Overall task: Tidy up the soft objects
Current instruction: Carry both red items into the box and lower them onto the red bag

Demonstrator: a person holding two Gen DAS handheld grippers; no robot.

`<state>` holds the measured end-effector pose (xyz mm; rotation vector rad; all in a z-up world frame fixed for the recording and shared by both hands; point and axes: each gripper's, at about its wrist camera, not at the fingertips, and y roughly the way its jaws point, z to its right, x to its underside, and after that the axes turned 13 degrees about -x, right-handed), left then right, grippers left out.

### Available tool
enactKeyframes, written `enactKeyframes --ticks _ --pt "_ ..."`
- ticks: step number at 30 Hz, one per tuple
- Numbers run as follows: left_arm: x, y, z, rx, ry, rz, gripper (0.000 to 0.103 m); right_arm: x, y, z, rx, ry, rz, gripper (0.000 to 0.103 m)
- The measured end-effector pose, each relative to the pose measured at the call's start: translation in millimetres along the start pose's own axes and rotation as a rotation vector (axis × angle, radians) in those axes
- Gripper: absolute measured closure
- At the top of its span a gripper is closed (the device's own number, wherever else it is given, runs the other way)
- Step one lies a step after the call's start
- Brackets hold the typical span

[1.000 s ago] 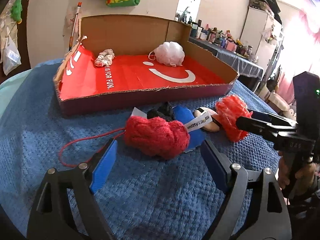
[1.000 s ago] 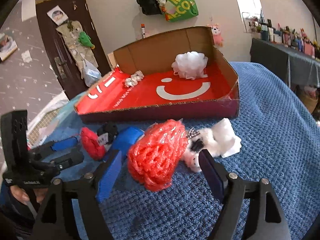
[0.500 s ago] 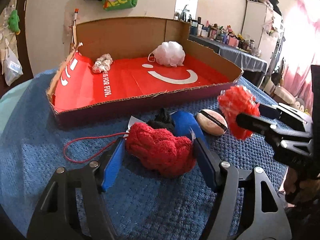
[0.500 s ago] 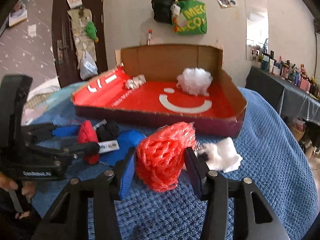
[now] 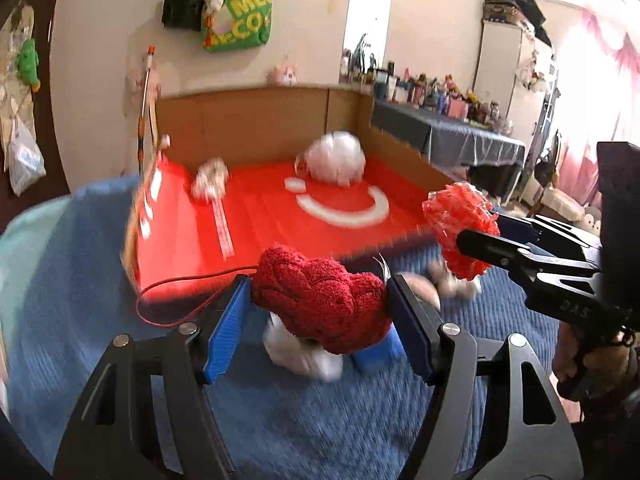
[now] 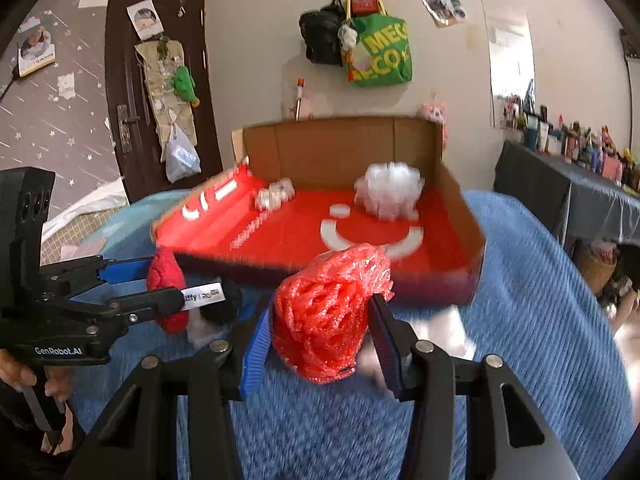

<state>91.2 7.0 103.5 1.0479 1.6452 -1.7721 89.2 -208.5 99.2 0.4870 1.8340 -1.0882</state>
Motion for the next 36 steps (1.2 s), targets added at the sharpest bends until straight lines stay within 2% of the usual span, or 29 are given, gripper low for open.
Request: enactKeyframes --ticks 3,6,10,14,23,26,30,36 --pt "-30.2 3.2 -8.5 0.002 0.009 0.036 0.036 -30.0 8.2 8.3 -0.002 -0.021 0.012 0.052" --pt "-59.7 20.8 -15.1 -0.018 0.038 0.033 0.036 -59.7 30.8 20.8 0.015 -0.039 -0.029 0.052" --pt "-88.0 58.1 -22.5 -0.036 0.077 -0.043 0.036 -88.2 66.1 44.0 0.027 -0.022 -0.122 0.052" --pt "-100.4 94.5 -27.9 -0.069 0.121 -0.124 0.036 -103.2 102.2 66.6 0.052 -0.008 -0.238 0.052" --pt "-102.3 165.1 -35.1 -0.135 0.182 -0.309 0.036 -103.1 151.7 90.0 0.136 -0.024 -0.402 0.052" --pt "-100.4 174.0 -36.5 -0.162 0.193 -0.332 0.036 -101.2 160.0 94.2 0.157 -0.039 -0.434 0.052" --pt "-102.2 181.1 -41.8 -0.159 0.167 -0.360 0.036 -96.5 167.8 101.1 0.164 -0.036 -0.470 0.052" --pt "-102.6 183.3 -42.8 -0.159 0.174 -0.365 0.035 -97.4 168.1 101.3 0.158 -0.042 -0.478 0.051"
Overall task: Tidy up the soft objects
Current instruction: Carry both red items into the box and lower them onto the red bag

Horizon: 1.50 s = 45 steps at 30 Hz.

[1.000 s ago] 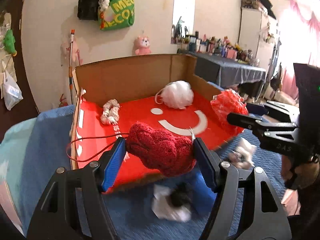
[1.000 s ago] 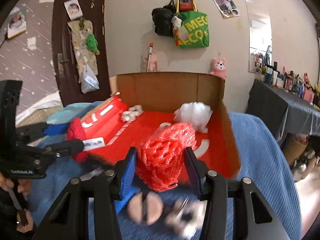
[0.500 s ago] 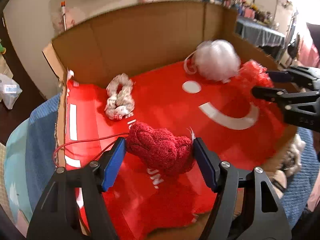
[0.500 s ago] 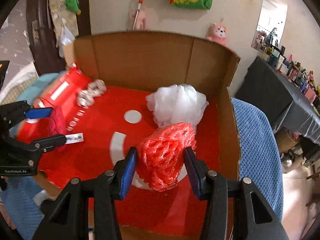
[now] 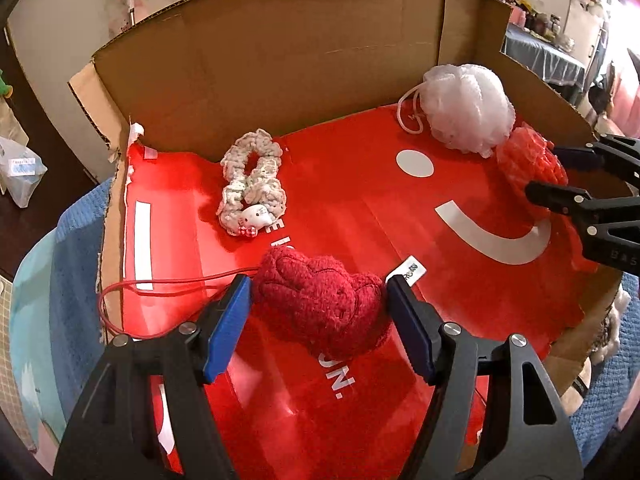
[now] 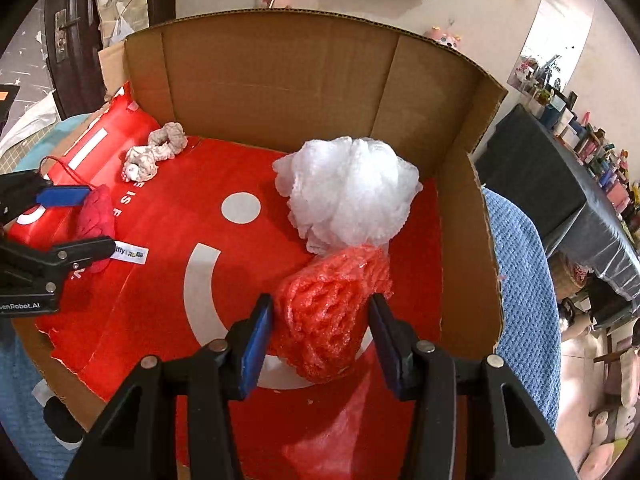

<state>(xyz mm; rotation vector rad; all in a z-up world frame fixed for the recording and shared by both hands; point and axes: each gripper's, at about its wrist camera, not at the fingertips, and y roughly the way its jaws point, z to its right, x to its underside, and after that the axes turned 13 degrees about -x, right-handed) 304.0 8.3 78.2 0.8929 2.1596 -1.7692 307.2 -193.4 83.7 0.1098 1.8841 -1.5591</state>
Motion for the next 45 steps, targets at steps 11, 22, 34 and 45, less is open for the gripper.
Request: enactKeyframes --ticks 11,22,34,45 --pt "-1.1 4.3 0.1 0.001 -0.004 -0.005 0.034 -0.7 0.0 0.8 -0.005 0.003 -0.006 0.050" --pt "-3.0 7.9 -1.9 0.017 -0.032 -0.012 0.027 -2.0 1.1 0.0 -0.011 0.005 -0.012 0.048" --pt "-4.2 2.4 -2.4 0.048 -0.057 0.007 0.024 -2.2 0.5 -2.1 -0.031 0.014 -0.005 0.042" --pt "-3.9 -9.0 -7.4 0.074 -0.088 0.039 0.023 -3.8 -4.7 -3.0 -0.017 0.019 0.023 0.021"
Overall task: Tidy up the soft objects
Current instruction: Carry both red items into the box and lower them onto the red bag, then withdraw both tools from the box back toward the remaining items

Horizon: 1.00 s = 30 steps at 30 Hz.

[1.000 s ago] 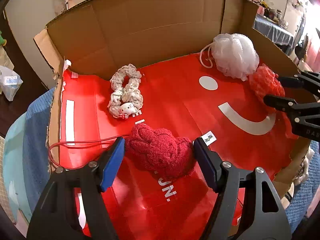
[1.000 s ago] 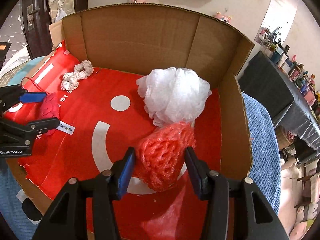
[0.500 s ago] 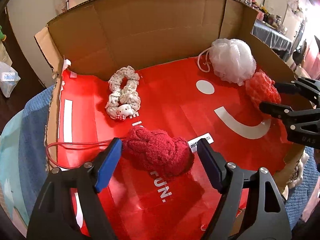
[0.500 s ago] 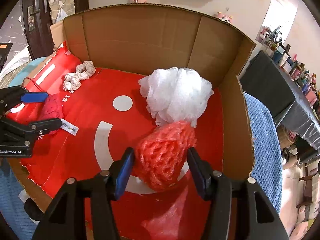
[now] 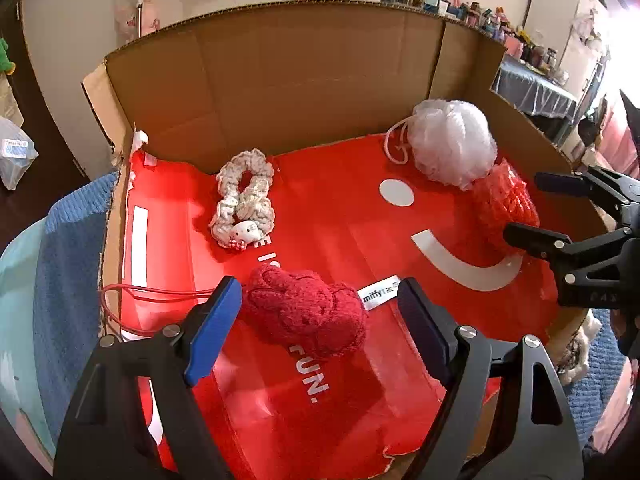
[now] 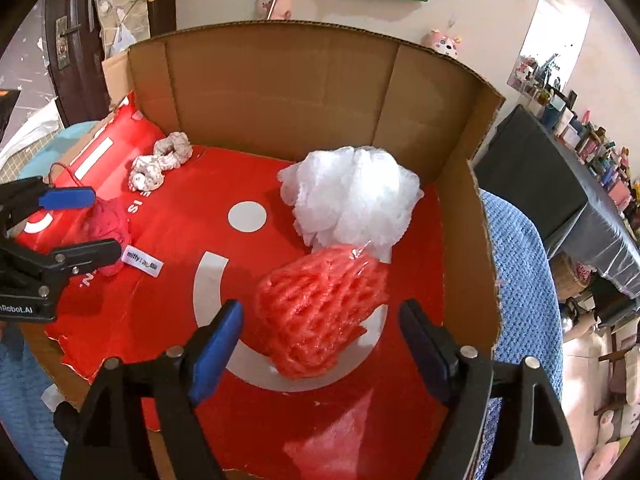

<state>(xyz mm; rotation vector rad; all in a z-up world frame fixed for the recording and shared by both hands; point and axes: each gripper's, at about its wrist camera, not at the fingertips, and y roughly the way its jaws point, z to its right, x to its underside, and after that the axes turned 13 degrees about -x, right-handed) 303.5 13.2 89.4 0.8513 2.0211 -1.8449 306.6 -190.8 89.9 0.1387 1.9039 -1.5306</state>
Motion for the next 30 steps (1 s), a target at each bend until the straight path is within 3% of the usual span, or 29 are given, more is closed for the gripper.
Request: enactKeyframes --ticks 11,14,16,26,30 --pt "4.5 -31.0 -0.9 0.034 -0.051 0.073 0.020 3.0 -26.5 10.0 -0.019 0.047 0.067 0.021" --pt "8.7 -46.1 -4.4 0.054 -0.080 0.107 0.009 5.7 -39.7 9.1 -0.034 0.061 0.098 0.020" --pt "12.6 -59.4 -5.1 0.056 -0.098 0.142 0.008 8.0 -50.3 7.5 -0.048 0.067 0.124 0.019" --pt "41.4 -128.4 -1.3 0.071 -0.180 0.324 0.001 37.6 -129.3 -19.6 -0.090 0.054 0.343 0.000" --pt "62.6 -159.6 3.3 0.067 -0.207 0.391 0.000 57.9 -155.7 -33.8 -0.072 0.040 0.418 0.000"
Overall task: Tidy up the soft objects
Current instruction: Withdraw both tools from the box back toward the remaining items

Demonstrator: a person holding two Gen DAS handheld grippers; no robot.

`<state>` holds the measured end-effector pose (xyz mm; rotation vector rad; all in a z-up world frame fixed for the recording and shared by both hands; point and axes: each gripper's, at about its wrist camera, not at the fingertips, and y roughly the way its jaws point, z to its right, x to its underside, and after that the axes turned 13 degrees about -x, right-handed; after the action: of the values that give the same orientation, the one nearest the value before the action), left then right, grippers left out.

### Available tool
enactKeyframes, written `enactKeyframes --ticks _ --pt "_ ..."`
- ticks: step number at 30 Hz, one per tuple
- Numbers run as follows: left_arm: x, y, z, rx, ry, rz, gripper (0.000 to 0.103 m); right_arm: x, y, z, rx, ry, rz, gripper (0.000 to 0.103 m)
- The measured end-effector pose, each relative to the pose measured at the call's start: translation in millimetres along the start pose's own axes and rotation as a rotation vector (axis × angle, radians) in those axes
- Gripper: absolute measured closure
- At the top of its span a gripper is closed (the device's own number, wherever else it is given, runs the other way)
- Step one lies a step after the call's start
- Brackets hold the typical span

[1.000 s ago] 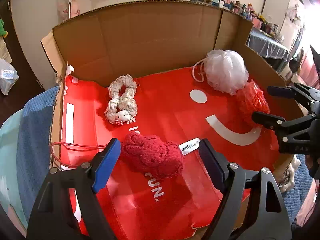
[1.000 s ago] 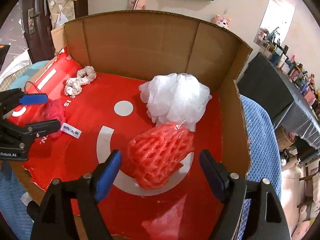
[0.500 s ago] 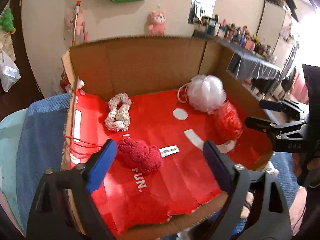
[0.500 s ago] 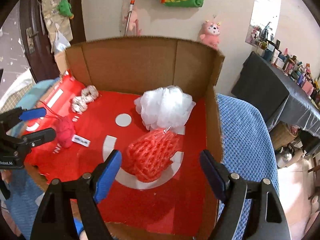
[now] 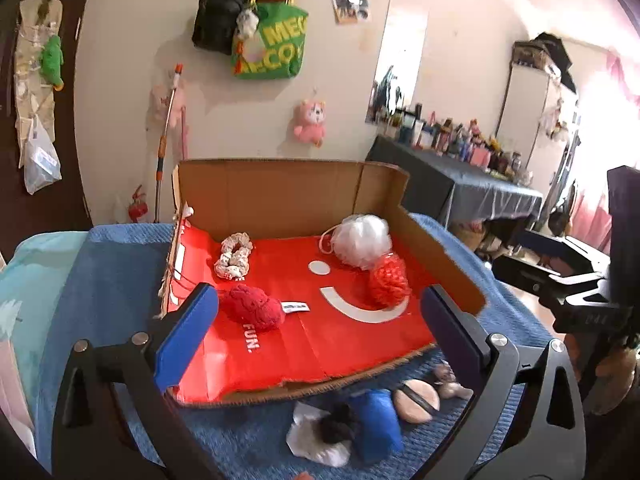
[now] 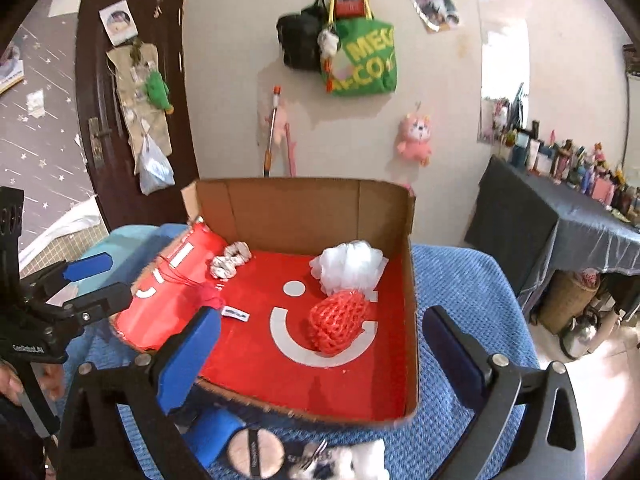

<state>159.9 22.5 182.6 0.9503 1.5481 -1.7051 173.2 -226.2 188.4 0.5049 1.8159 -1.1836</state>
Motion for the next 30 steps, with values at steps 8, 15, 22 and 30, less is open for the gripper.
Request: enactKeyframes --ticks 8,15,22,30 --pt "33.0 -56.0 11.6 -0.048 0.028 0.112 0.000 36.2 -51.9 -22.9 -0.014 0.018 0.111 0.000" --pt "64.5 -90.8 18.0 -0.069 0.017 0.177 0.000 72.2 -82.1 -41.7 0.033 0.009 0.191 0.000" --pt "96.1 -108.8 27.0 -0.126 0.037 0.231 0.000 108.7 -93.5 -56.4 0.090 -0.009 0.223 0.000" --pt "133.4 -108.8 27.4 -0.133 0.008 0.219 0.000 152.1 -87.8 -57.3 0.120 0.022 0.212 0.000"
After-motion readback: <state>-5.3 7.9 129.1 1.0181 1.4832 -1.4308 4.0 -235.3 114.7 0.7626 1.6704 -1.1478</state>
